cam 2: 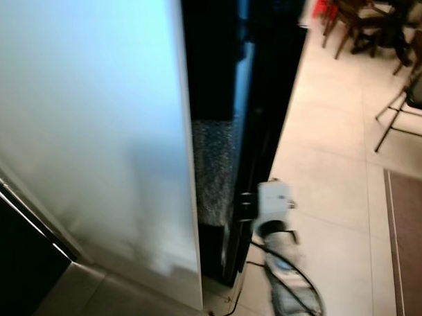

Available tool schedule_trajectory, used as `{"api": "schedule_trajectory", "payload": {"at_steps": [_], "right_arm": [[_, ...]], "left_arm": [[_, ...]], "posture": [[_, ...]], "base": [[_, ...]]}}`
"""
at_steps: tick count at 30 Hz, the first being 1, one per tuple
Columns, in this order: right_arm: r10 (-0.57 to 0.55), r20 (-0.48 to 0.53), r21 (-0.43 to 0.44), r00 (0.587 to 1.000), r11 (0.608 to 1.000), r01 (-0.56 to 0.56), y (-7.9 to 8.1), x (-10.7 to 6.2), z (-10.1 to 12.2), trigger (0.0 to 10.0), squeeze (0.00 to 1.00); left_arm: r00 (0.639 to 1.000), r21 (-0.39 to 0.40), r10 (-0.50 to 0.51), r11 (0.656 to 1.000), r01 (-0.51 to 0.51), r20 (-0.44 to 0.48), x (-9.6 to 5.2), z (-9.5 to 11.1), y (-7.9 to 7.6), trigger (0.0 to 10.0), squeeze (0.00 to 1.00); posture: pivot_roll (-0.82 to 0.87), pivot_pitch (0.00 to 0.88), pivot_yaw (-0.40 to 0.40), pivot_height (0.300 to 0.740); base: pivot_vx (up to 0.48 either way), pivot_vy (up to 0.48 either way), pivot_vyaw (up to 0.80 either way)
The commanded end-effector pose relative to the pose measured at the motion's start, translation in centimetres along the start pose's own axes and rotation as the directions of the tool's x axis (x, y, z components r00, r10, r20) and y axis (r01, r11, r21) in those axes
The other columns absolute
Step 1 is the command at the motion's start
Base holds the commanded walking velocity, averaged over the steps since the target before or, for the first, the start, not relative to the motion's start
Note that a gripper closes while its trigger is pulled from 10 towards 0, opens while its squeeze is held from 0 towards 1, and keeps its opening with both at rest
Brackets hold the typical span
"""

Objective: Restocking fridge

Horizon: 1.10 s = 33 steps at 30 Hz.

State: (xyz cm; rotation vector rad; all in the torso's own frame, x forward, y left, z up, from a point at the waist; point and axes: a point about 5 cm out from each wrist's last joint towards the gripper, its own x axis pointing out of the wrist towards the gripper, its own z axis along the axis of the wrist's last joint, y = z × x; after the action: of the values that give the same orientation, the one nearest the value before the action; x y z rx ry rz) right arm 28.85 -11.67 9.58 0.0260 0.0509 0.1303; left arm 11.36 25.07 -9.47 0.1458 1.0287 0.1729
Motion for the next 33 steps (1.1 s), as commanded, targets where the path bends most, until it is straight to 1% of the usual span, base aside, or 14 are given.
{"api": "schedule_trajectory", "payload": {"at_steps": [1, 7, 11, 13, 17, 19, 26, 28, 29, 33], "right_arm": [[-0.012, 0.002, -0.013, 1.000, 1.000, 0.012, -0.6, -0.2, 0.1, 10.0, 0.00], [0.001, 0.000, -0.008, 1.000, 1.000, -0.001, -0.5, -0.2, 0.3, 10.0, 0.00], [-0.027, 0.023, -0.016, 0.999, 0.999, 0.028, -1.0, 0.5, 1.0, 10.0, 0.00], [-0.026, 0.030, -0.020, 0.999, 0.999, 0.026, -1.1, 0.8, 1.3, 10.0, 0.00], [-0.008, 0.038, -0.030, 0.999, 1.000, 0.009, -0.9, 1.4, 1.6, 10.0, 0.00], [0.006, 0.041, -0.033, 0.999, 0.999, -0.005, -0.6, 2.1, 1.9, 10.0, 0.00], [0.006, 0.041, -0.034, 0.999, 0.999, -0.004, -0.6, 2.2, 2.0, 10.0, 0.00], [0.030, 0.054, -0.038, 0.998, 0.999, -0.028, -0.2, 3.6, 2.9, 10.0, 0.00], [0.038, 0.059, -0.041, 0.998, 0.999, -0.036, -0.1, 4.0, 3.2, 10.0, 0.00], [0.023, 0.077, -0.046, 0.997, 0.999, -0.019, -0.4, 4.4, 3.8, 10.0, 0.00]], "left_arm": [[1.000, -0.006, -0.007, 1.000, 0.007, -0.028, -0.1, -0.5, -0.3, 10.0, 0.00], [1.000, -0.005, -0.006, 1.000, 0.006, -0.027, -0.1, -0.5, -0.3, 10.0, 0.00], [1.000, -0.005, -0.007, 1.000, 0.007, -0.028, 0.0, -0.5, -0.3, 10.0, 0.00], [1.000, -0.003, -0.007, 1.000, 0.007, -0.029, 0.0, -0.5, -0.3, 10.0, 0.00], [0.999, 0.001, -0.007, 1.000, 0.007, -0.031, 0.0, -0.4, -0.2, 10.0, 0.00], [0.999, 0.004, -0.011, 1.000, 0.011, -0.032, 0.0, -0.4, -0.3, 10.0, 0.00], [0.999, 0.005, -0.011, 1.000, 0.011, -0.032, 0.0, -0.4, -0.3, 10.0, 0.00], [1.000, 0.002, -0.010, 1.000, 0.011, -0.029, 0.0, -0.3, -0.3, 10.0, 0.00], [1.000, 0.001, -0.010, 1.000, 0.010, -0.028, 0.0, -0.3, -0.3, 10.0, 0.00], [1.000, 0.001, -0.011, 1.000, 0.011, -0.029, 0.0, -0.3, -0.3, 10.0, 0.00]], "posture": [[-0.02, 0.000, 0.008, 0.740], [-0.01, 0.000, 0.010, 0.740], [-0.02, 0.000, 0.011, 0.740], [-0.02, 0.000, 0.012, 0.740], [-0.03, 0.000, 0.018, 0.740], [-0.03, 0.000, 0.020, 0.740], [-0.03, 0.000, 0.020, 0.740], [-0.02, 0.000, 0.024, 0.740], [-0.02, 0.000, 0.024, 0.740], [-0.02, 0.000, 0.022, 0.740]], "base": [[0.000, 0.000, 0.00], [0.000, 0.000, 0.00], [0.000, 0.000, 0.00], [0.000, 0.000, 0.00], [0.000, 0.000, 0.00], [0.000, 0.000, 0.00], [0.000, 0.000, 0.00], [0.000, 0.000, 0.00], [0.000, 0.000, 0.00], [0.000, 0.000, 0.00]]}}
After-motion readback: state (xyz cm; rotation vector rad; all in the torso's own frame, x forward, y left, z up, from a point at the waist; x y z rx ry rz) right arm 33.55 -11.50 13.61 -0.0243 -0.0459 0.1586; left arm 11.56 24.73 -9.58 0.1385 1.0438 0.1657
